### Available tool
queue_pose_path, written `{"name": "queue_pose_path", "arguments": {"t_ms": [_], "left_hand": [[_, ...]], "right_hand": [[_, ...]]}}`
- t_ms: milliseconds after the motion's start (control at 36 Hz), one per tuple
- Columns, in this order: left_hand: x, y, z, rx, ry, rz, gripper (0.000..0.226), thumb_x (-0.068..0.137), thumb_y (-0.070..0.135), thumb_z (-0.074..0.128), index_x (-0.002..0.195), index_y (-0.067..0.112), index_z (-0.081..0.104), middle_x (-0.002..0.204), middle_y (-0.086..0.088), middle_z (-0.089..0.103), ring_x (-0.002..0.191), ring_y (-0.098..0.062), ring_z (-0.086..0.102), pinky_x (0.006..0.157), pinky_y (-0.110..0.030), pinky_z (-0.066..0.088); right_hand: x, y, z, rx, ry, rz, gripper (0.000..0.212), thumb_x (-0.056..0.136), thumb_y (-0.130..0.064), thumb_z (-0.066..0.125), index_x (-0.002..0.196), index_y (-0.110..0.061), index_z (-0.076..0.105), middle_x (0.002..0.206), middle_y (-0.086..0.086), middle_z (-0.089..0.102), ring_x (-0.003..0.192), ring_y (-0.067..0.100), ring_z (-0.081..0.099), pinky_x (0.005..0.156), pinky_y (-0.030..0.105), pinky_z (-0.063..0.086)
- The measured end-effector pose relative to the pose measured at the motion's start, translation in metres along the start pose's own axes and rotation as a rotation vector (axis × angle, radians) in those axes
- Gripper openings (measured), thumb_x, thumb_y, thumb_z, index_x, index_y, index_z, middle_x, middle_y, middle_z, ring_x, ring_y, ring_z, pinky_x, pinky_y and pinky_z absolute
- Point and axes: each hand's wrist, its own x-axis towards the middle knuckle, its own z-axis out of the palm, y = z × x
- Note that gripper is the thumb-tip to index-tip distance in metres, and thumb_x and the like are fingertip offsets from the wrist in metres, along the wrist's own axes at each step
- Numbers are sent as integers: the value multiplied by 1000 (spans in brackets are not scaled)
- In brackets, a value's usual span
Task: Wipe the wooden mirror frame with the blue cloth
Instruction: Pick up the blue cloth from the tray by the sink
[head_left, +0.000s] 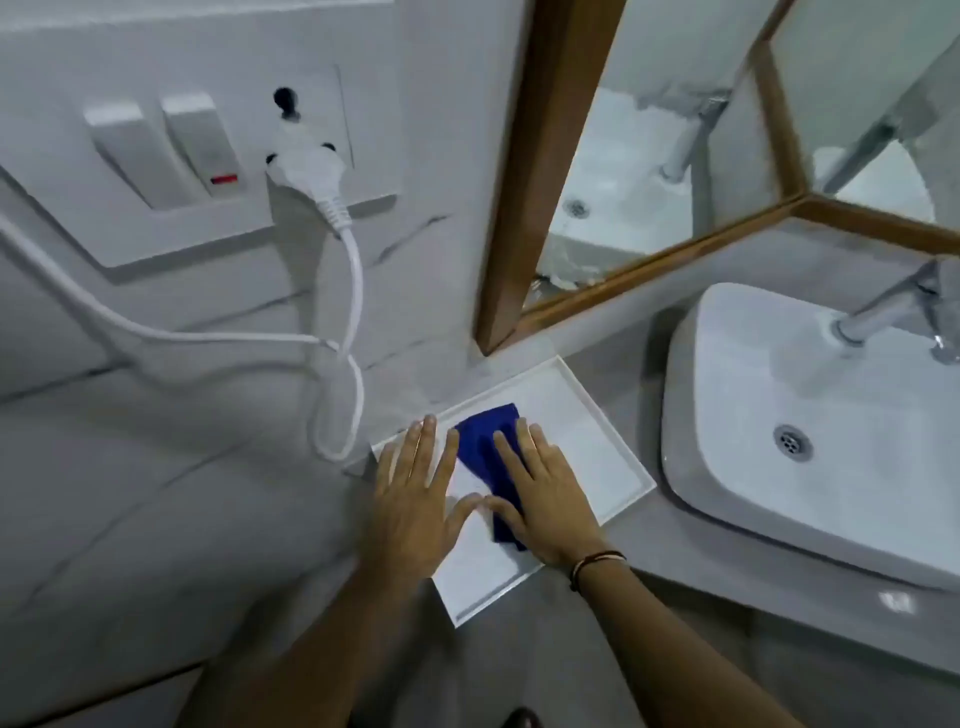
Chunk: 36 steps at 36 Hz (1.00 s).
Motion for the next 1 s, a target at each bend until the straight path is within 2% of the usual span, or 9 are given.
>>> {"name": "queue_pose_path", "arguments": {"t_ms": [56,306,444,556,639,750,806,889,1000], "left_hand": [[1,-7,23,-25,8,-22,99,105,77,17,174,13,44,182,-18,35,167,-39,38,133,-58,33],[10,-21,81,108,-48,0,101,101,80,-7,181,21,9,188,-14,2,175,-36,6,141,-60,14],[15,-20,78,114,-27,3,101,95,78,-19,178,22,-11,187,-12,-16,175,-33,-9,143,-57,2],[13,-17,53,123,40,-7,96,103,76,-3,179,18,7,188,-15,7,175,-35,15,139,-56,14],[14,-12,26,140,101,-22,96,104,74,2,180,17,14,188,-16,13,173,-35,21,136,-53,13],[16,6,-36,122,102,7,95,102,78,-7,177,22,-15,187,-11,-17,175,-31,-4,138,-49,-4],[13,20,-76,113,195,38,94,106,76,8,181,19,6,188,-13,0,174,-31,12,143,-48,7],[10,41,-131,129,393,124,89,102,69,64,166,8,55,176,-17,45,157,-34,53,130,-49,45],[10,69,-217,168,630,127,76,109,55,43,161,2,59,172,-20,49,155,-37,55,124,-52,36]], "right_hand": [[12,2,13,-21,-14,-7,82,107,-76,22,174,-36,-5,182,1,-18,171,32,-8,131,43,-5],[36,7,49,-18,42,-24,76,112,-66,25,174,-34,-4,180,-2,-20,164,27,-24,132,46,-13],[33,-1,37,21,42,26,79,112,-30,61,175,-27,15,184,-1,7,170,35,0,134,48,4],[27,-10,19,139,74,92,73,109,-22,66,172,-26,30,180,2,27,167,32,23,132,43,26],[16,-20,-7,302,94,207,55,115,-33,51,168,-30,36,173,1,40,158,28,43,129,42,38],[-5,-37,-64,481,169,296,51,114,-59,39,160,-38,45,162,-3,54,141,23,59,122,40,48],[-22,-39,-92,463,256,259,57,113,-54,47,167,-37,39,172,-6,42,150,16,48,124,27,36],[-46,-40,-135,251,415,151,95,96,-3,80,170,-34,29,179,0,27,161,21,38,130,31,30],[-59,-31,-200,233,703,177,101,50,28,94,142,-4,71,148,20,67,125,44,73,99,51,62]]}}
